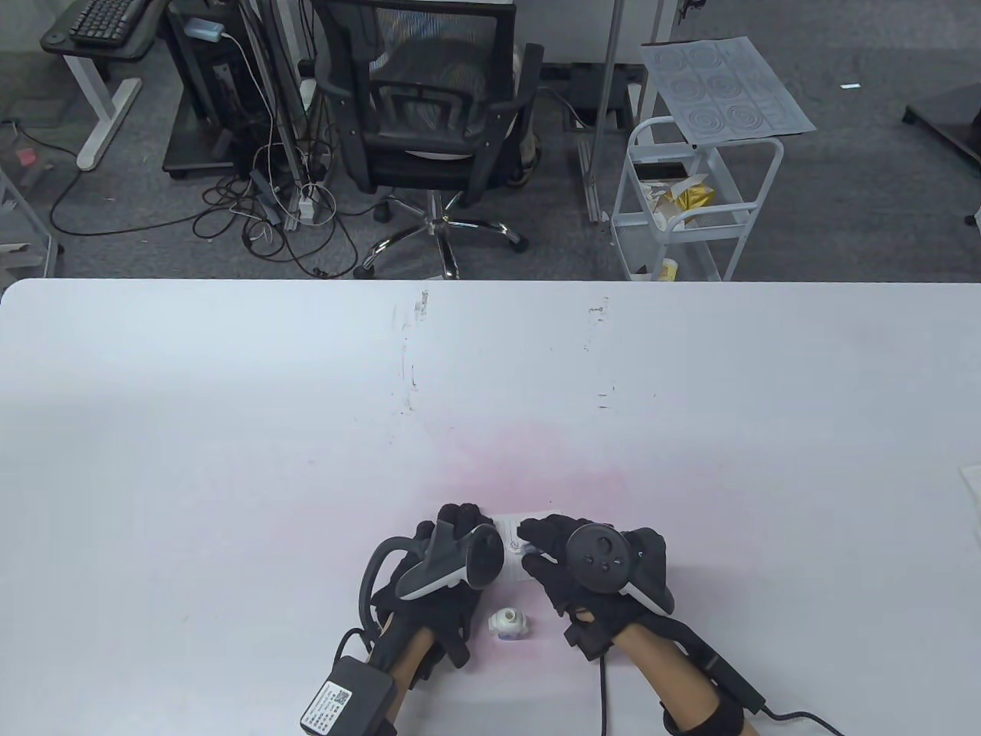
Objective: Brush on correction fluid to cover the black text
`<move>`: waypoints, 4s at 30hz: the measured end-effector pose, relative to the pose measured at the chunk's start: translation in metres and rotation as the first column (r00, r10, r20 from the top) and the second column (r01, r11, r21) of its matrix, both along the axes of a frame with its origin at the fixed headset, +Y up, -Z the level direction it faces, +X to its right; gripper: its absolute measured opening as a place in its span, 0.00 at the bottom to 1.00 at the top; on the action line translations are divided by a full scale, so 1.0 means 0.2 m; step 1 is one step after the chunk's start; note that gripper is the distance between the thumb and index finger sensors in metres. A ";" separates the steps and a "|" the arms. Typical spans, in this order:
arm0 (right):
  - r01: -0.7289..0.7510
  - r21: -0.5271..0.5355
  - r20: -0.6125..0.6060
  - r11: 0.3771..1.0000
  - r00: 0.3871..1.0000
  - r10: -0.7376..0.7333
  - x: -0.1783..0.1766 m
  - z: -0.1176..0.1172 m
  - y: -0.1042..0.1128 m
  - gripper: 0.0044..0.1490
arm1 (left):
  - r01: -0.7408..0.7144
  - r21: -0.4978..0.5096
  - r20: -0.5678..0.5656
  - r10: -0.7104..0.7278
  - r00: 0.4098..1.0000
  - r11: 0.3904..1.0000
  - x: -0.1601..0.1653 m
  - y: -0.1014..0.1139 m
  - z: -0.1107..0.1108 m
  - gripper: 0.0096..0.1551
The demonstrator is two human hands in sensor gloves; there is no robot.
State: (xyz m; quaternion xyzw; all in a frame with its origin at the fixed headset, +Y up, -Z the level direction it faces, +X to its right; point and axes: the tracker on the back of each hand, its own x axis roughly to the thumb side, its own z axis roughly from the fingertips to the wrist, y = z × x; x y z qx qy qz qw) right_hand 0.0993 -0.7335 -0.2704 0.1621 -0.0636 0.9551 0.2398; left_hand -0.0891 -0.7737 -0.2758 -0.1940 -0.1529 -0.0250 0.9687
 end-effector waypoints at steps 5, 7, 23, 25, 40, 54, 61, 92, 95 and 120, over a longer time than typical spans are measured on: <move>0.020 0.015 0.039 1.000 0.999 -0.021 0.01 0.00 -0.01 0.29 | 0.001 0.000 0.000 -0.001 1.000 1.000 0.00 0.00 0.00 0.36; 0.014 0.024 0.043 1.000 0.999 -0.015 0.00 0.00 -0.01 0.29 | 0.001 0.000 0.000 -0.001 1.000 1.000 0.00 0.00 0.00 0.36; -0.021 0.000 0.022 1.000 1.000 0.021 0.02 0.00 0.00 0.29 | 0.001 0.000 0.000 -0.001 1.000 1.000 0.00 0.00 0.00 0.36; -0.022 -0.003 0.020 1.000 1.000 0.022 0.02 0.00 0.00 0.29 | 0.001 0.000 0.000 -0.001 1.000 1.000 0.00 0.00 0.00 0.36; 0.022 0.047 0.022 0.999 0.999 -0.023 -0.01 0.00 -0.02 0.29 | 0.001 0.000 0.000 -0.001 1.000 1.000 0.00 0.00 0.00 0.36; -0.032 0.018 0.040 0.999 0.999 0.031 0.01 0.00 0.00 0.29 | 0.001 0.000 0.000 -0.001 1.000 1.000 0.00 0.00 0.00 0.36; 0.052 0.074 0.028 0.996 0.998 -0.054 0.00 0.01 0.01 0.29 | 0.001 0.000 0.000 -0.001 1.000 1.000 0.00 0.00 0.00 0.36; -0.024 0.019 0.038 1.000 0.999 0.023 0.00 -0.01 -0.03 0.29 | 0.004 -0.002 0.000 -0.004 1.000 1.000 0.00 0.00 0.00 0.36; -0.052 0.019 0.055 0.998 0.997 0.051 0.01 -0.01 -0.01 0.29 | 0.004 -0.002 0.000 -0.004 1.000 1.000 0.00 0.00 0.00 0.36; -0.046 0.044 0.000 0.998 0.999 0.046 -0.02 0.00 -0.02 0.29 | 0.004 -0.002 0.000 -0.004 1.000 1.000 0.00 0.00 0.00 0.36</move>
